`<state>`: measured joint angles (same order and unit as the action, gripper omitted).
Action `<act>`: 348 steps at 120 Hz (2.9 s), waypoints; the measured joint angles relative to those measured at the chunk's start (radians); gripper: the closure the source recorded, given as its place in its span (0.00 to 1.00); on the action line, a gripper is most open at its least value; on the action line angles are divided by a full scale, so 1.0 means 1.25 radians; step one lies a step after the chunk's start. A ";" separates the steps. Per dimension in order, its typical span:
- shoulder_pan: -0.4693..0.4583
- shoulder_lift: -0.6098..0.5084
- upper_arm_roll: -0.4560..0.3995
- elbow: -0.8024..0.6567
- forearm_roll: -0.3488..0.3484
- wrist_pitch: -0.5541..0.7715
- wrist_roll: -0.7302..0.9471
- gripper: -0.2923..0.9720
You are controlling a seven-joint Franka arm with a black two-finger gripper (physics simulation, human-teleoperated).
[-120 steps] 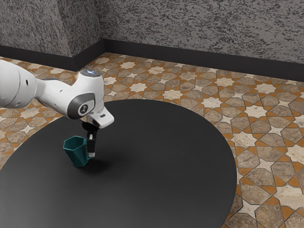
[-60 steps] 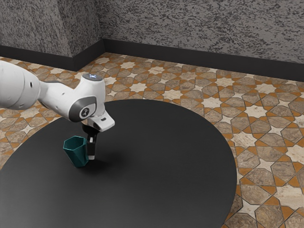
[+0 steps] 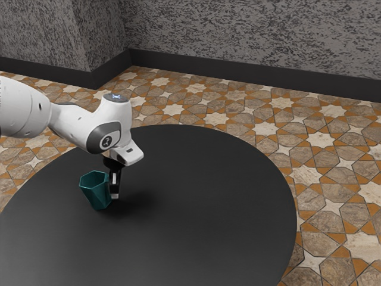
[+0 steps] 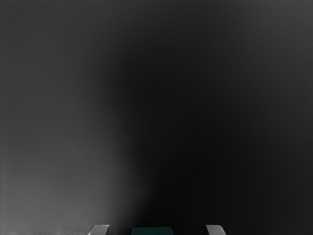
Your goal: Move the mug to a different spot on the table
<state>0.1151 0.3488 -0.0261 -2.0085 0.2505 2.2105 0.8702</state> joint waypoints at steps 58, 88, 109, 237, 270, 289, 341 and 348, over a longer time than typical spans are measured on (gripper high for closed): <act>-0.012 -0.005 -0.003 0.005 0.004 0.004 -0.010 0.74; -0.058 -0.022 -0.002 0.000 0.007 0.002 -0.019 0.77; -0.099 -0.038 -0.001 0.000 0.014 -0.016 -0.026 0.81; -0.221 0.058 0.002 0.119 0.073 -0.180 -0.111 0.85; -0.231 0.070 0.001 0.125 0.084 -0.194 -0.125 0.85; -0.241 0.078 0.000 0.126 0.090 -0.198 -0.128 0.73; -0.225 0.082 -0.004 0.136 -0.002 -0.123 -0.120 0.30; -0.216 0.077 -0.004 0.139 -0.029 -0.103 -0.120 0.28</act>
<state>-0.1549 0.4455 -0.0307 -1.8343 0.2144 2.0812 0.7201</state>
